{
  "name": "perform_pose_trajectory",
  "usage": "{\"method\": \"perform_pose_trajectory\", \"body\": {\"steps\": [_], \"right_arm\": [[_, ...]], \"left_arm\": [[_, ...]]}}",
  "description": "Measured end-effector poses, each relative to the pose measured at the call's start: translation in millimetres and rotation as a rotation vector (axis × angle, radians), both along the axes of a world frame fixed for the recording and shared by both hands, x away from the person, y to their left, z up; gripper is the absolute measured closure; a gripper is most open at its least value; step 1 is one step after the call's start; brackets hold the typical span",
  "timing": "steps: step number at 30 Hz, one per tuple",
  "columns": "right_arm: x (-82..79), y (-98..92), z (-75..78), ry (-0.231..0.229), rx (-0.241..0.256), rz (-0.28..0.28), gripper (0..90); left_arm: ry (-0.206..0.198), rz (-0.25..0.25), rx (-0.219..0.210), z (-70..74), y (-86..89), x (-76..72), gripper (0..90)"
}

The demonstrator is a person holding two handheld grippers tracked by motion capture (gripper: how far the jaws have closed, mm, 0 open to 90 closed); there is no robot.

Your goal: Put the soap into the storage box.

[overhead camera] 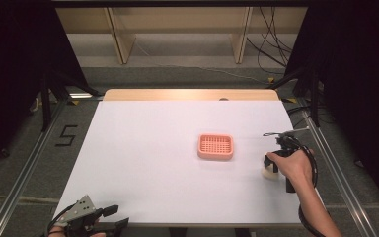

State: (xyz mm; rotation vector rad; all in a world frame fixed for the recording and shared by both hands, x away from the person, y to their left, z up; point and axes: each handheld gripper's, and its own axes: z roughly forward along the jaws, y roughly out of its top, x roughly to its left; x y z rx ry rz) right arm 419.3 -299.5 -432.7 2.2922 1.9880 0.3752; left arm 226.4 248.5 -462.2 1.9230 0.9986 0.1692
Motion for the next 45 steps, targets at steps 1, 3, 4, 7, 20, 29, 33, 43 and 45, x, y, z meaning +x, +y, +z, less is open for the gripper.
{"method": "perform_pose_trajectory", "body": {"steps": [1, 3, 4, 7, 20, 29, 33, 43, 45], "right_arm": [[1.1, 2.1, -0.1, 0.003, 0.016, -0.021, 42.1], [3.6, -2.4, -1.8, -0.007, -0.011, 0.044, 41.8], [4.5, 1.3, -1.8, 0.017, -0.002, 0.003, 41.8], [7.1, 2.8, -4.5, 0.033, -0.009, 0.001, 41.8], [17.2, 4.2, -12.0, 0.061, -0.052, 0.039, 42.7], [21.3, 12.9, -12.9, 0.108, -0.046, -0.028, 47.6], [21.3, 9.9, -16.4, 0.097, -0.092, 0.072, 50.2], [21.2, 5.6, -15.1, 0.093, -0.069, 0.199, 50.4], [19.7, 2.3, -14.8, 0.095, -0.065, 0.251, 50.4]], "left_arm": [[0.0, 0.0, 0.0, 0.0, 0.0, 0.0, 38.2], [0.001, -0.001, 0.001, -0.1, -0.1, 0.1, 38.2], [0.0, -0.001, 0.001, -0.1, -0.1, 0.0, 38.1], [0.0, -0.001, 0.0, 0.0, 0.1, 0.0, 38.2], [-0.001, -0.001, -0.002, 0.0, 0.0, 0.3, 38.1], [-0.001, 0.001, -0.009, -0.1, -0.5, -0.1, 38.2], [-0.002, -0.001, -0.01, -0.1, -0.6, -0.2, 38.2], [0.0, -0.002, -0.007, -0.2, -0.6, -0.1, 38.2], [0.002, -0.001, -0.008, -0.3, -1.0, -0.2, 38.2]]}}
